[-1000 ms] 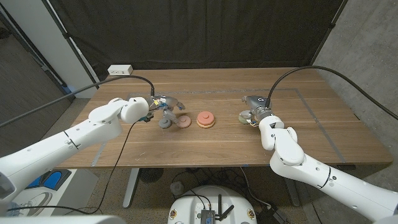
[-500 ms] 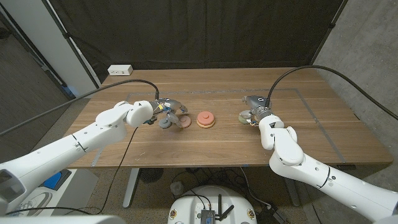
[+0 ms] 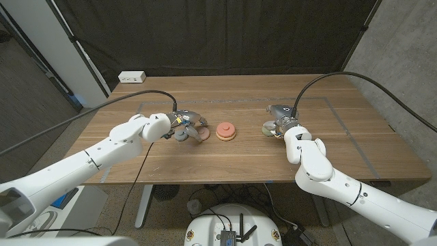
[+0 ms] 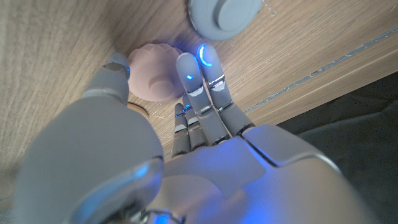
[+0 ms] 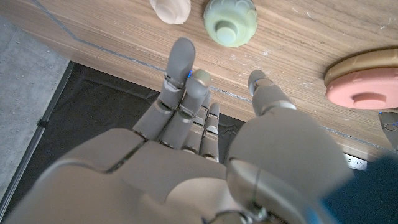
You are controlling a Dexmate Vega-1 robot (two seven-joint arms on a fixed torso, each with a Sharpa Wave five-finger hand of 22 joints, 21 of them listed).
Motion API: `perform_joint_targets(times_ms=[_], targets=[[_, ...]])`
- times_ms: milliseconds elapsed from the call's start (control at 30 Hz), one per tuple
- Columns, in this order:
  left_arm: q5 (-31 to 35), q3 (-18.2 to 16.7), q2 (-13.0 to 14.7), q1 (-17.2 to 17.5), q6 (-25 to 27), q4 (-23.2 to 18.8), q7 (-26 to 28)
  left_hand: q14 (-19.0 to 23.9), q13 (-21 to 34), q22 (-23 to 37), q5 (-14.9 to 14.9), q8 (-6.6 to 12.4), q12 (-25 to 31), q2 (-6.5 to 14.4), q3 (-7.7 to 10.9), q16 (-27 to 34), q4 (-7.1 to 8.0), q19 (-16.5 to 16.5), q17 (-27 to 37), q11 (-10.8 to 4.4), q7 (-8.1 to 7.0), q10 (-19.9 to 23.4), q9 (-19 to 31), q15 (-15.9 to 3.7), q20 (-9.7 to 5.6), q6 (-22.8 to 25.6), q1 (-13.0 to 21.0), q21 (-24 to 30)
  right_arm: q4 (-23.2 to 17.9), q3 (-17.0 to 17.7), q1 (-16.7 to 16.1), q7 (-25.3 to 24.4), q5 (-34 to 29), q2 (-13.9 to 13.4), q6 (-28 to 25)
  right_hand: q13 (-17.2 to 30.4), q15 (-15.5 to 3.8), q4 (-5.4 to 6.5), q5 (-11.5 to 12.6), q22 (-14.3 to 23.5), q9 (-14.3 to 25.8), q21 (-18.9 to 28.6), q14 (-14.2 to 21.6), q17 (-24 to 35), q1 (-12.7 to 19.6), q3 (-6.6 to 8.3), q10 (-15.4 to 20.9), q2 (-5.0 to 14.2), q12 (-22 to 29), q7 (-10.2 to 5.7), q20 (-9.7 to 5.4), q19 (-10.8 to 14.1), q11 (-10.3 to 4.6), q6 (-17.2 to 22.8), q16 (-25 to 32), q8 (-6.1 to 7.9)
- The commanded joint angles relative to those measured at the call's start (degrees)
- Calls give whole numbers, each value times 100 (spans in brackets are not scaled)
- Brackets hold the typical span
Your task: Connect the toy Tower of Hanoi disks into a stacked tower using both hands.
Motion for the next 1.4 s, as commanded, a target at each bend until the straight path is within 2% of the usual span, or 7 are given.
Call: perform_joint_targets(times_ms=[33, 500, 633, 967, 1400], targets=[[-52, 42, -81, 45, 10, 125, 55, 21, 7, -6, -19, 30, 60, -16, -31, 32, -10, 19, 12, -5, 4, 62, 0, -474, -701, 96, 48, -1, 19, 26, 11, -17, 73, 21, 11, 18, -121, 11, 47, 11, 4, -3, -16, 8, -20, 3, 46, 38, 2, -1, -300, -20, -4, 28, -21, -12], [-80, 77, -109, 75, 129, 179, 104, 48, -8, -5, -28, 63, 89, 25, -21, 62, -15, 43, -4, -49, -41, 157, -2, -475, -713, 210, 97, 15, -4, 15, -3, -26, 141, -2, -51, 25, -121, 11, 54, 12, 1, -6, -21, 9, -43, 5, 61, 51, 0, -8, -299, -22, 4, 39, -47, -18], [-78, 77, -95, 101, 186, 156, 119, 59, -12, -4, -29, 102, 132, 50, -12, 71, -20, 57, -19, -101, -22, 284, -1, -477, -719, 335, 129, 24, -9, 9, -6, -42, 162, -14, -56, 27, -121, 12, 57, 12, 0, -7, -17, 14, -51, 6, 61, 56, -2, 8, -299, -23, 4, 33, -50, -23], [-73, -3, -29, 317, 600, -104, 210, 109, 26, 17, 31, 133, 214, 229, 136, 119, -95, 90, -12, -128, -21, 521, 10, -483, -730, 519, 453, 89, 80, 105, -68, -256, 422, -34, 78, 31, -118, 24, 60, 16, -1, -6, -11, 26, -84, 4, 67, 66, -3, -1, -298, -23, 12, 38, -56, -26], [-91, 62, -69, 306, 676, -118, 216, 184, 68, 24, 82, 209, 329, 310, 200, 171, -77, 149, -6, -205, -56, 870, 25, -485, -760, 845, 627, 131, 84, 143, -117, -509, 743, -94, 50, 32, -118, 32, 68, 12, -3, -15, -11, 38, -124, 9, 79, 82, -7, 9, -299, -32, 34, 43, -70, -32]])
